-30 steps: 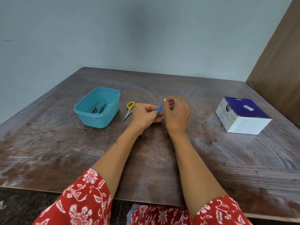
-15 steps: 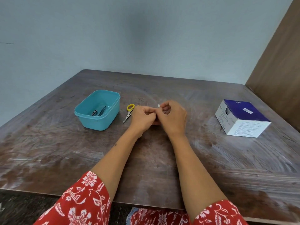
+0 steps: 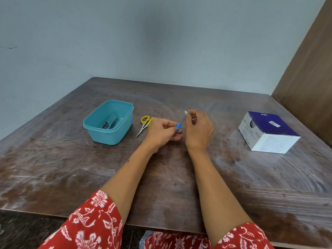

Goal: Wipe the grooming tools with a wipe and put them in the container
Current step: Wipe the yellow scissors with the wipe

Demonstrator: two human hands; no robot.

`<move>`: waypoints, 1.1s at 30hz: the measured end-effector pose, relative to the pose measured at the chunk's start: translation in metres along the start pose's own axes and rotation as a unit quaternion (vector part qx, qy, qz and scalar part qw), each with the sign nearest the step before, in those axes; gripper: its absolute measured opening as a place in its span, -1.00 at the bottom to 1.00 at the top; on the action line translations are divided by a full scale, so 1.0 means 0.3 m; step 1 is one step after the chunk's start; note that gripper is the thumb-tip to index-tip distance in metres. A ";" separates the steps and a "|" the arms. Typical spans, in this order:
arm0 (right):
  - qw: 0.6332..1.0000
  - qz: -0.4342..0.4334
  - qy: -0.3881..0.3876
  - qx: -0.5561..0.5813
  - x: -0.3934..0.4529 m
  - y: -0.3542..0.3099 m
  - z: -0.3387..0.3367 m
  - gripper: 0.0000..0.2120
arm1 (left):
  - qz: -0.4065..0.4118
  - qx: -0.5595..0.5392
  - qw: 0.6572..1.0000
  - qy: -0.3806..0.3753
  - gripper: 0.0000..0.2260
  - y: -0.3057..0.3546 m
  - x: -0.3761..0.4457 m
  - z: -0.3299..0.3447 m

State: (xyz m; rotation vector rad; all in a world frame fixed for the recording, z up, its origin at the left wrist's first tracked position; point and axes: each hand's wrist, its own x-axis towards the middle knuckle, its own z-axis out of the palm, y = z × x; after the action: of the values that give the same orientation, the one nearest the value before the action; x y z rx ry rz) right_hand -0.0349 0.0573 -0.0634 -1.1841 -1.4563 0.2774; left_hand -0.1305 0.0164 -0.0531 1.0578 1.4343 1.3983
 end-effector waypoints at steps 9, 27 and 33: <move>0.999 0.004 -0.041 0.010 -0.003 -0.006 -0.005 -0.89 | 0.004 -0.010 1.000 -0.001 -0.83 0.005 -0.004 0.000; 0.986 -0.068 -0.145 0.044 -0.019 -0.008 0.027 -0.89 | -0.019 -0.179 0.983 0.033 -0.79 0.010 0.022 -0.013; 0.986 -0.071 -0.148 0.014 -0.028 -0.018 0.031 -0.90 | -0.033 -0.149 0.987 0.047 -0.74 0.009 0.026 -0.013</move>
State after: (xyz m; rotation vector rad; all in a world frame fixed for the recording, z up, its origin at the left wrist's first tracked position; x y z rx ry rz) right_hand -0.0470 0.0525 -0.0673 -1.0403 -1.7803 0.3861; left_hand -0.1365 0.0228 -0.0505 0.7561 1.2652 1.5732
